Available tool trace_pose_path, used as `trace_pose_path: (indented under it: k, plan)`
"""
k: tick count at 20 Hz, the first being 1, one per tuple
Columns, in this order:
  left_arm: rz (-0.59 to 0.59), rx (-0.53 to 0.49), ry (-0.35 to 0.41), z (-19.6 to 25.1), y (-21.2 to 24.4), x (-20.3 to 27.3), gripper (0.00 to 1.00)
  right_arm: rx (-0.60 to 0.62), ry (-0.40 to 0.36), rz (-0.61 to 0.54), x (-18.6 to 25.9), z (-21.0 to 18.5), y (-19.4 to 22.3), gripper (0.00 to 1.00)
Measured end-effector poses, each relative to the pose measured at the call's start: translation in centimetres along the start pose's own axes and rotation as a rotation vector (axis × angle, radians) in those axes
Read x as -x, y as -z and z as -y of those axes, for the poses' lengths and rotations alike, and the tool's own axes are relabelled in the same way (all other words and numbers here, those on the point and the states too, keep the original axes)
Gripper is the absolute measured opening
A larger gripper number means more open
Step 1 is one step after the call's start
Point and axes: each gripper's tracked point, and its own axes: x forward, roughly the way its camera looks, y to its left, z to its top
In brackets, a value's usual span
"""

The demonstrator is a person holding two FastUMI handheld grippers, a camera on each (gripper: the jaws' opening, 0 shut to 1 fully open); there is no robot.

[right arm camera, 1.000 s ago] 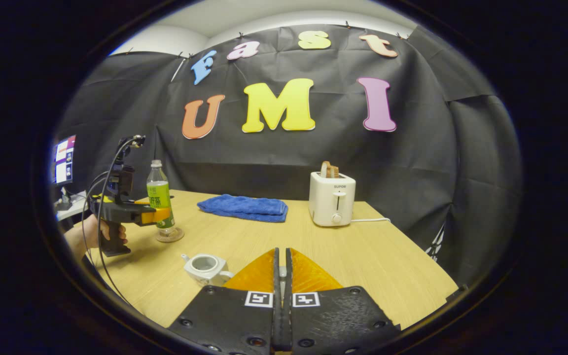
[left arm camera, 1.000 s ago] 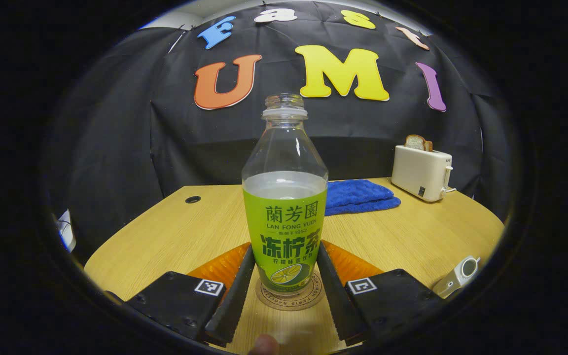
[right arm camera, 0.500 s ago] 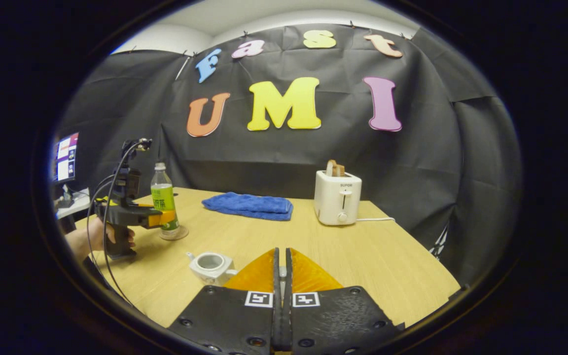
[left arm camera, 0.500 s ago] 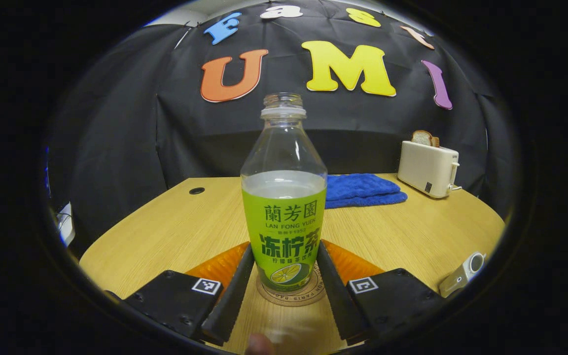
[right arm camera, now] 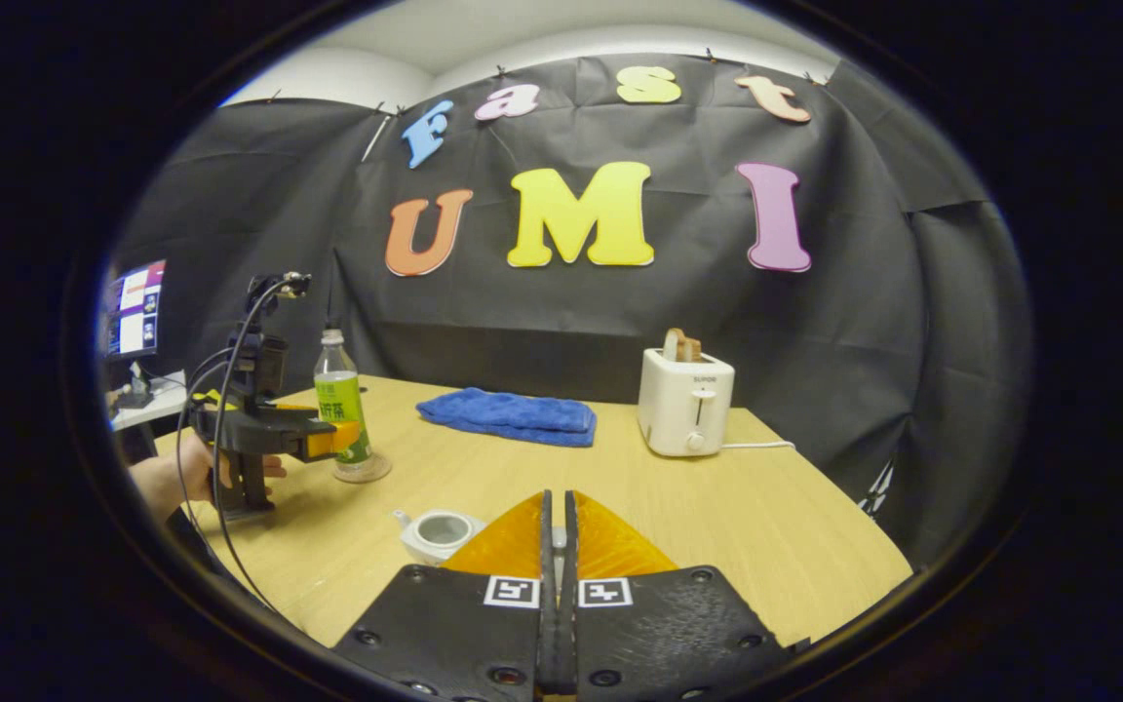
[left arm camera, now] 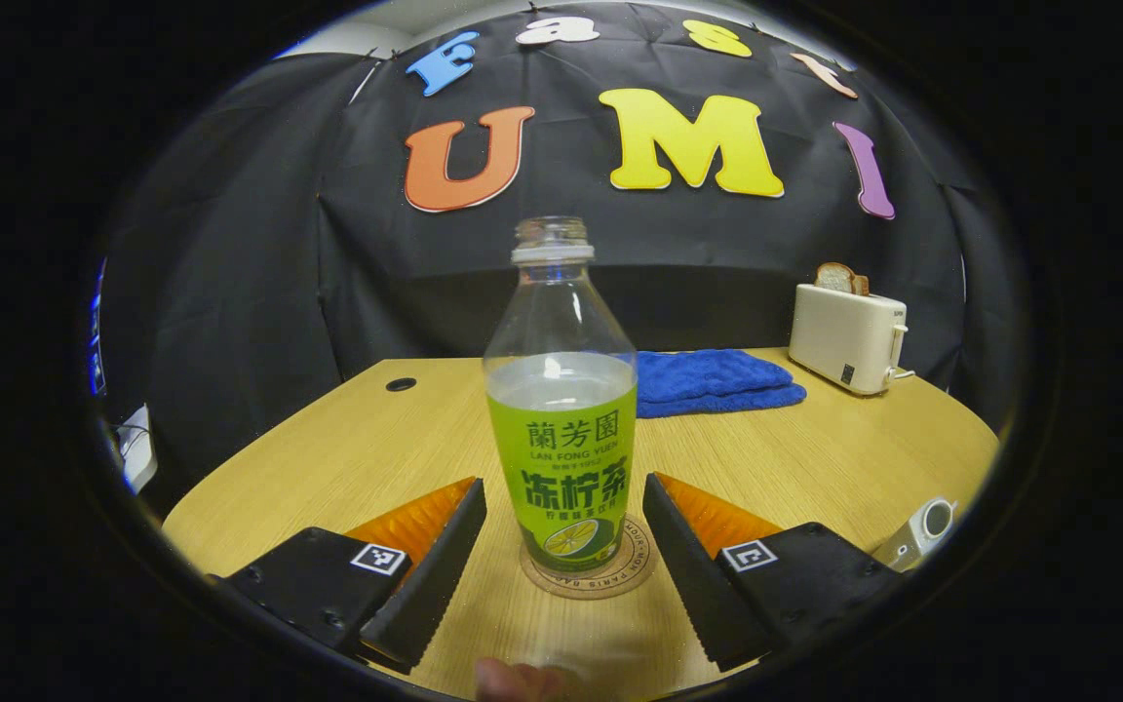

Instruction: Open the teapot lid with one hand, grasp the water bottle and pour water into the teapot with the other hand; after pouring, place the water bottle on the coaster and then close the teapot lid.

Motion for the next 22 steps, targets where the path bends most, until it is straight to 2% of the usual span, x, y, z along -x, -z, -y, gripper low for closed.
trace_pose_path:
  k: [2,3,6,9,15,22]
  plan:
    - [0.006,0.005,-0.019,-1.2,0.1,1.8,1.0,0.013,-0.024,0.003,-0.7,-1.3,-0.2,0.0]
    - [0.009,0.005,-0.027,-1.8,0.2,2.8,1.0,0.016,-0.043,0.004,-1.2,-2.1,-0.3,0.02]
    - [0.04,-0.002,-0.068,-4.3,-0.1,6.5,1.0,0.016,-0.117,0.002,-2.8,-5.2,-0.2,0.0]
    - [0.079,-0.012,-0.127,-6.6,-0.7,10.2,1.0,0.027,-0.146,-0.013,-4.5,-7.1,0.4,0.0]
    - [0.161,-0.034,-0.18,-8.7,-2.2,14.7,1.0,0.058,-0.152,-0.028,-6.6,-9.1,1.9,0.0]
    - [0.191,-0.056,-0.175,-8.6,-2.8,15.8,1.0,0.051,-0.131,-0.047,-7.9,-8.8,3.4,0.0]
